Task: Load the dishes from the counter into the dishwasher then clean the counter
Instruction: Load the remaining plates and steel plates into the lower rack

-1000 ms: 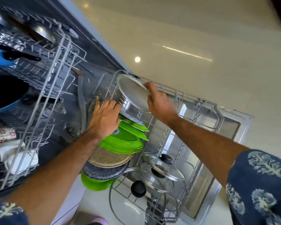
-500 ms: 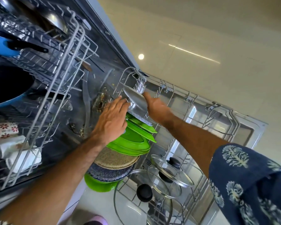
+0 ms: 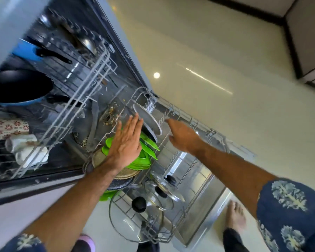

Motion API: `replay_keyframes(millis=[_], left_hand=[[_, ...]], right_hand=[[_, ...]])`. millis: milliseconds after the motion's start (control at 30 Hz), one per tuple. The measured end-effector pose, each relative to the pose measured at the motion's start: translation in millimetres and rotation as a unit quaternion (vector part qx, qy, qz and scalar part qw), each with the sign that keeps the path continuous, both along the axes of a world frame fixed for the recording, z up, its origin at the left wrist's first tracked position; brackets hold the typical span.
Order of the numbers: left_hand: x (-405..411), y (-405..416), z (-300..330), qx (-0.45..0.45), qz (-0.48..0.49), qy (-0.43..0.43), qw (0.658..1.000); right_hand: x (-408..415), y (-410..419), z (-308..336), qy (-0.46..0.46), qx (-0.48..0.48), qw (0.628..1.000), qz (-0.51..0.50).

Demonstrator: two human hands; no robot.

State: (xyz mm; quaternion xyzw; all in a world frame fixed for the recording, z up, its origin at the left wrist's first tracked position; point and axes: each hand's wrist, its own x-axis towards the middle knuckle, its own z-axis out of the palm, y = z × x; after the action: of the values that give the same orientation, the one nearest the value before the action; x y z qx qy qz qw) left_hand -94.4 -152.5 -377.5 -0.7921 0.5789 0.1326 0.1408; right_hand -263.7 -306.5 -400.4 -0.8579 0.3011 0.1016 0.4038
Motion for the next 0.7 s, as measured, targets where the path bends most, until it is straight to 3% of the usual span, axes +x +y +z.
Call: replay_keyframes(millis=[200,400,700], left_hand=[[-79,44,103,-0.001,0.092,-0.008,0.996],[-142,125,236,-0.033,0.182,-0.016,0.983],[-139,320,390,-0.147,0.327,-0.088,0.929]], right_hand=[[-49,16,117,-0.016,-0.061,0.99,0.125],[-61,75,249,-0.032,-0.156,0.952,0.261],[-12,222,403,-0.156,-0.263,0.88,0.363]])
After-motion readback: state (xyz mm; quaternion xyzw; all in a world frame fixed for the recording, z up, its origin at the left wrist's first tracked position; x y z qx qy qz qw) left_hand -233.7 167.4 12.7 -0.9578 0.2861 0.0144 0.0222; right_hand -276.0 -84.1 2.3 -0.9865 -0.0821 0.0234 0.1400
